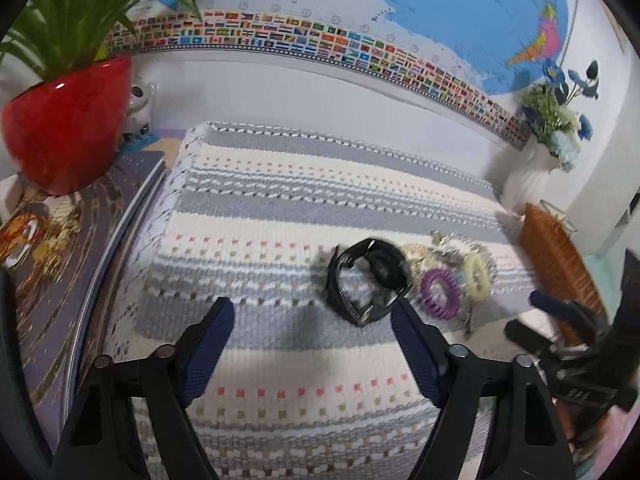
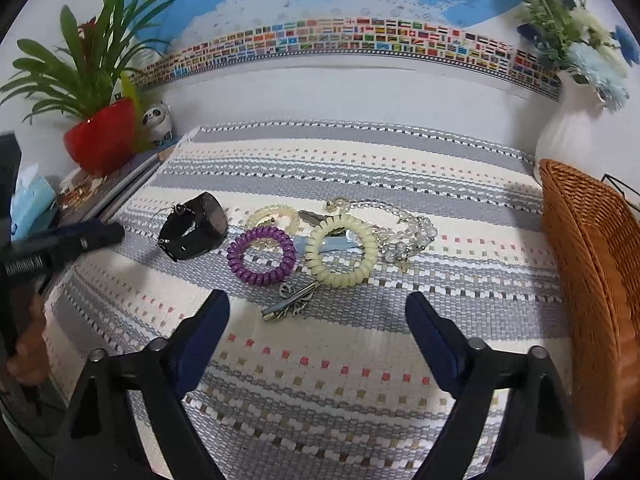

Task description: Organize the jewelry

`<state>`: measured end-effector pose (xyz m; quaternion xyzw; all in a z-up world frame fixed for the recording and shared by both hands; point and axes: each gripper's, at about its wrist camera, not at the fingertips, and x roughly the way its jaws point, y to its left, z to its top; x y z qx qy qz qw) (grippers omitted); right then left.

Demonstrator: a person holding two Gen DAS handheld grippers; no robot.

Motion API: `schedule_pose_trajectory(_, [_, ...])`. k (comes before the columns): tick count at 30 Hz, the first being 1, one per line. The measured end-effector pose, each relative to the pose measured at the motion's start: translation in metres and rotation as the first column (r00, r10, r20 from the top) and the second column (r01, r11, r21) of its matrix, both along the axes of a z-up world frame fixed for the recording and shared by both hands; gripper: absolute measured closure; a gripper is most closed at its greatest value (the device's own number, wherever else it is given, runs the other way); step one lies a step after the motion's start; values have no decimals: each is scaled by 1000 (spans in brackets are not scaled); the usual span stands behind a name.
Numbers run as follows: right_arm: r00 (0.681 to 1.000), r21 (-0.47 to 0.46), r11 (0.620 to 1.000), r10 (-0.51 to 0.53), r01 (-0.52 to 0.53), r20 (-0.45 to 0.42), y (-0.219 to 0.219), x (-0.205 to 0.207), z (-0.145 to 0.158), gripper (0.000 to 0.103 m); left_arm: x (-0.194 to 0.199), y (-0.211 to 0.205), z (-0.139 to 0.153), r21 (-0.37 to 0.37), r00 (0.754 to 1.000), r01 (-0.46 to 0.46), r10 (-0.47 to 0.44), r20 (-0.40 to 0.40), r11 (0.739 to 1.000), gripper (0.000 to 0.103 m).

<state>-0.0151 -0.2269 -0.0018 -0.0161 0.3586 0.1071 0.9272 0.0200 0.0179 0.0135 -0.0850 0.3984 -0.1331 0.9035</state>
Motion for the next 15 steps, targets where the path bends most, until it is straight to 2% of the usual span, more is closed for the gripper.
schedule_pose_trajectory(2, [1000, -17, 1000, 23, -23, 4, 1, 0, 5, 23, 10, -6, 2, 4, 999, 18, -18, -30, 1000, 28])
schedule_pose_trajectory(4, [999, -32, 999, 43, -43, 1, 3, 1, 9, 26, 21, -13, -1, 17, 998, 29, -28, -64, 999, 34])
schedule_pose_trajectory(6, [998, -43, 997, 60, -60, -10, 4, 3, 11, 28, 31, -19, -10, 32, 993, 35, -32, -110, 999, 52])
schedule_pose_trajectory(8, [996, -39, 996, 81, -83, -34, 3, 7, 11, 34, 37, -21, -17, 37, 989, 48, -42, -140, 998, 60])
schedule_pose_trajectory(15, [985, 24, 991, 134, -132, -106, 2, 23, 3, 48, 39, -25, -24, 35, 987, 64, -58, -148, 997, 61])
